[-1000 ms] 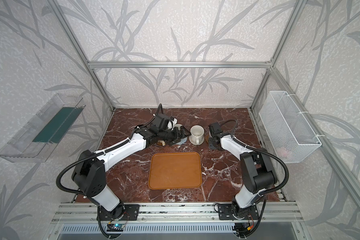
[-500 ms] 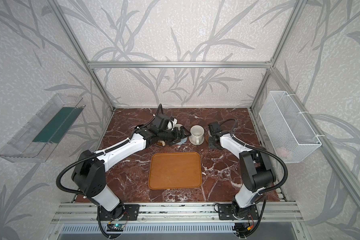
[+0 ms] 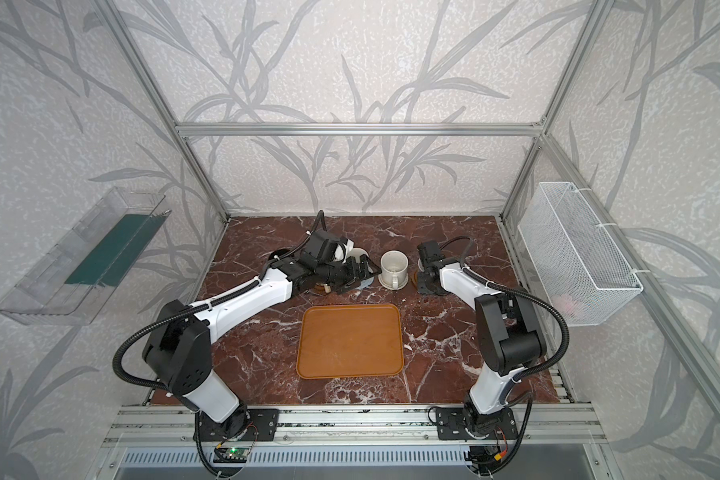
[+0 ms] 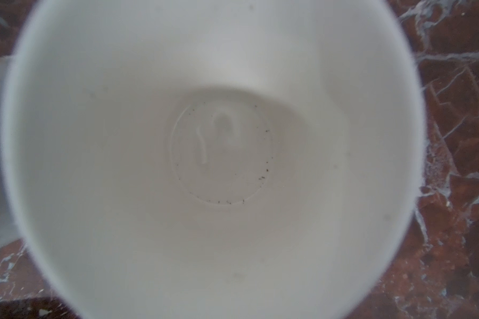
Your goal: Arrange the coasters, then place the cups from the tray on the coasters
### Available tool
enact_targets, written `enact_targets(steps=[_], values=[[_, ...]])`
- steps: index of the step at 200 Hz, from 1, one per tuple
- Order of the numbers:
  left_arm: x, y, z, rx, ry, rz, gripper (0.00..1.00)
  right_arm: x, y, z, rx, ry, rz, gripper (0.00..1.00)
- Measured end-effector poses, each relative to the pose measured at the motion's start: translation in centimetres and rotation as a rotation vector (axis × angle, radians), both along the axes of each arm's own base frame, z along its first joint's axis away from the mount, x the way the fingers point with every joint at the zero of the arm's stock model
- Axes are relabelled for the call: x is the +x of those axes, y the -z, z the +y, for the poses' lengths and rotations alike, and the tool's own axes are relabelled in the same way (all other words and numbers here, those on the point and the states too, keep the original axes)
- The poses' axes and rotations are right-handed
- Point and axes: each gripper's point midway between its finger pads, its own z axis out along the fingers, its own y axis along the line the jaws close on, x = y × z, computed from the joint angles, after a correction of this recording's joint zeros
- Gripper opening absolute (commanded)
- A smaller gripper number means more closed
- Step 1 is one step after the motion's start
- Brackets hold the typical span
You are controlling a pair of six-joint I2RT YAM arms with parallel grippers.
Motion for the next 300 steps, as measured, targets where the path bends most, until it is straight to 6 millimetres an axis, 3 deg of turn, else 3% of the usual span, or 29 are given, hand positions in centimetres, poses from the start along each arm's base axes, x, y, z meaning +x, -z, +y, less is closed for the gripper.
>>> enact_targets(steps=[79, 117, 141, 182, 203, 208, 211, 213, 235, 273, 300], values=[[0.1, -0.3, -0.1, -0.01, -0.003, -0.008, 0.99, 0.0, 1.6, -0.4, -0.019, -0.003, 0.049, 0.31], [0.2, -0.4, 0.2, 0.004, -0.01, -0.019, 0.99, -0.2, 1.2, -0.2, -0.005, -0.014, 0.03, 0.49], [0.0, -1.0, 1.2, 0.045, -0.025, -0.055, 0.99, -1.3, -1.0, -0.3, 0.019, -0.026, -0.024, 0.55], [-0.5, -3.5, 3.4, 0.113, -0.036, -0.172, 0.99, -2.0, -7.4, -0.2, 0.079, -0.044, -0.214, 0.59], [-0.6, -4.2, 5.9, 0.189, -0.073, -0.271, 0.99, -3.4, -9.8, -0.6, 0.103, -0.046, -0.319, 0.62], [-0.8, -4.3, 6.7, 0.213, -0.082, -0.298, 0.99, -3.7, -10.2, -0.7, 0.107, -0.044, -0.346, 0.77], [-0.9, -4.3, 7.1, 0.228, -0.087, -0.311, 0.99, -4.0, -10.5, -0.9, 0.111, -0.039, -0.365, 0.95], [-1.0, -4.3, 7.6, 0.239, -0.093, -0.325, 0.99, -4.1, -10.6, -0.9, 0.112, -0.038, -0.375, 1.0], [-1.7, -4.0, 12.1, 0.363, -0.159, -0.442, 0.99, -5.4, -10.9, -2.1, 0.103, 0.003, -0.462, 0.99], [-1.9, -2.0, 21.1, 0.596, -0.326, -0.597, 0.99, -6.7, -8.9, -4.1, 0.029, 0.047, -0.509, 1.0], [-1.9, 0.1, 25.2, 0.753, -0.405, -0.642, 0.99, -6.8, -7.0, -5.1, -0.019, 0.061, -0.528, 1.0]])
